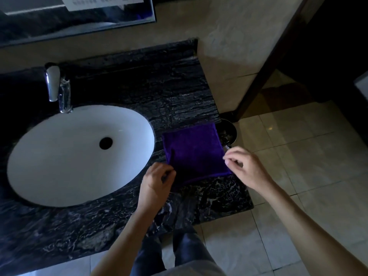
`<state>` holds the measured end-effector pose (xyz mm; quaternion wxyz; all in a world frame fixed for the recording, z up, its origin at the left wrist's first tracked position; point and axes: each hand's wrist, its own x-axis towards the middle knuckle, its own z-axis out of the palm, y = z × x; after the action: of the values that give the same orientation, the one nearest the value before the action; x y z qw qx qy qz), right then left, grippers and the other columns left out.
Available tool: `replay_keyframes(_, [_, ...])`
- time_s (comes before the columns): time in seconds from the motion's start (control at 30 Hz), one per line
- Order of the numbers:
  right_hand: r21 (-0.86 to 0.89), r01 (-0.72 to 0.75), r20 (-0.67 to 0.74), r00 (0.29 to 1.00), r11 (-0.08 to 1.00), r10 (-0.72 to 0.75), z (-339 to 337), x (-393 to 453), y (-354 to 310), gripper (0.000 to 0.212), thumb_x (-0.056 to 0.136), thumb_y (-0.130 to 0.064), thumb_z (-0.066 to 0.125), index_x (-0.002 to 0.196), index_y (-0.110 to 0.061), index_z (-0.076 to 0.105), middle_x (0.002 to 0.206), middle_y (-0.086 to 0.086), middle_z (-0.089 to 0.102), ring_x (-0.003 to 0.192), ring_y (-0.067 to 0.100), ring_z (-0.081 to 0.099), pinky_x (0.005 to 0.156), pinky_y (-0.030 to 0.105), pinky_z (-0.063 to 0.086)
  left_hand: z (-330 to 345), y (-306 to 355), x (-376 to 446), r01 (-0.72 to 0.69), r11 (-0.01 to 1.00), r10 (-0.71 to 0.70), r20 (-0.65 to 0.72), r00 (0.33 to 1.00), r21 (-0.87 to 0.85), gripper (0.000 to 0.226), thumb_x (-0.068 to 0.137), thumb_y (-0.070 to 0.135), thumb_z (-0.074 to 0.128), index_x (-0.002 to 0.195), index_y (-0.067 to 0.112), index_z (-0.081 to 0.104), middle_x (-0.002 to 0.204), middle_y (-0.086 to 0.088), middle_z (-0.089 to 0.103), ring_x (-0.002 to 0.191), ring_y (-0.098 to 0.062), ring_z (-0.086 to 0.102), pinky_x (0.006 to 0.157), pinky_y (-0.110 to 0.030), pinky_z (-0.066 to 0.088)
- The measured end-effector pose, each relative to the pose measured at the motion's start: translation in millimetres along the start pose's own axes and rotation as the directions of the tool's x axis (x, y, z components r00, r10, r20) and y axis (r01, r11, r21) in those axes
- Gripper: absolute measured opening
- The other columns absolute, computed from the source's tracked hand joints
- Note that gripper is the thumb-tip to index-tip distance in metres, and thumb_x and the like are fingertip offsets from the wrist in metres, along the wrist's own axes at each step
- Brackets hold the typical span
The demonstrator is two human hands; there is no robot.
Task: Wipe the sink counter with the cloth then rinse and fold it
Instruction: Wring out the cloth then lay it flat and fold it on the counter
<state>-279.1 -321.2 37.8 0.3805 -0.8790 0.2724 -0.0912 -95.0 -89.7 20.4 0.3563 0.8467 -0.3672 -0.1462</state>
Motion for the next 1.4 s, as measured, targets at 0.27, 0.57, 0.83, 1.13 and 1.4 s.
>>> replay_keyframes(0.27, [0.071, -0.393, -0.127, 0.908, 0.917, 0.399, 10.8, 109.1, -12.4, 0.021, 0.093, -0.012, 0.063, 0.113, -0.011, 0.069, 0.099, 0.005, 0.073, 0.096, 0.024, 0.069, 0.087, 0.036, 0.054, -1.7, 18.8, 101.5, 0.481, 0.839, -0.513, -0.074, 0.855, -0.255, 0.028, 0.089, 0.023, 0.069, 0.113, 0.011, 0.063, 0.091, -0.007, 0.071, 0.071, -0.021, 0.064, 0.062, -0.03, 0.049])
replay_keyframes(0.57, [0.026, -0.426, -0.061, 0.902, 0.905, 0.426, 22.3, 137.6, -9.2, 0.023, 0.087, -0.013, 0.073, 0.108, -0.02, 0.071, 0.087, 0.002, 0.069, 0.083, 0.022, 0.067, 0.077, 0.036, 0.056, 0.5, 11.4, 123.4, 0.542, 0.803, -0.571, -0.06, 0.819, -0.25, 0.032, 0.084, 0.013, 0.071, 0.115, 0.013, 0.062, 0.098, -0.012, 0.072, 0.082, -0.026, 0.068, 0.067, -0.03, 0.051])
replay_keyframes(0.83, [0.003, -0.375, -0.063, 0.925, 0.927, 0.374, 21.8, 140.6, -5.8, 0.021, 0.091, -0.003, 0.065, 0.105, -0.015, 0.076, 0.089, 0.003, 0.069, 0.082, 0.018, 0.065, 0.073, 0.026, 0.047, -7.3, -7.5, 134.2, 0.492, 0.85, -0.502, -0.005, 0.865, -0.185, 0.022, 0.082, 0.0, 0.064, 0.096, 0.012, 0.076, 0.088, -0.012, 0.074, 0.072, -0.022, 0.066, 0.06, -0.022, 0.047])
replay_keyframes(1.13, [-0.183, -0.306, 0.096, 0.94, 0.934, 0.326, 12.2, 150.9, -11.1, 0.012, 0.086, -0.016, 0.077, 0.09, -0.02, 0.065, 0.105, 0.004, 0.052, 0.096, 0.027, 0.059, 0.088, 0.044, 0.052, -6.9, -11.3, 139.5, 0.37, 0.929, -0.371, 0.088, 0.924, 0.036, 0.019, 0.083, 0.017, 0.077, 0.101, 0.012, 0.071, 0.096, -0.008, 0.068, 0.09, -0.025, 0.064, 0.08, -0.036, 0.055])
replay_keyframes(1.4, [-0.096, -0.339, 0.034, 0.939, 0.936, 0.343, 12.8, 173.6, -13.4, 0.014, 0.086, -0.016, 0.073, 0.082, -0.021, 0.061, 0.094, 0.002, 0.066, 0.091, 0.023, 0.063, 0.077, 0.039, 0.052, -11.5, -14.2, 162.6, 0.352, 0.936, -0.352, 0.027, 0.936, 0.001, 0.012, 0.085, 0.009, 0.072, 0.094, 0.01, 0.065, 0.087, -0.008, 0.067, 0.082, -0.027, 0.062, 0.073, -0.037, 0.053])
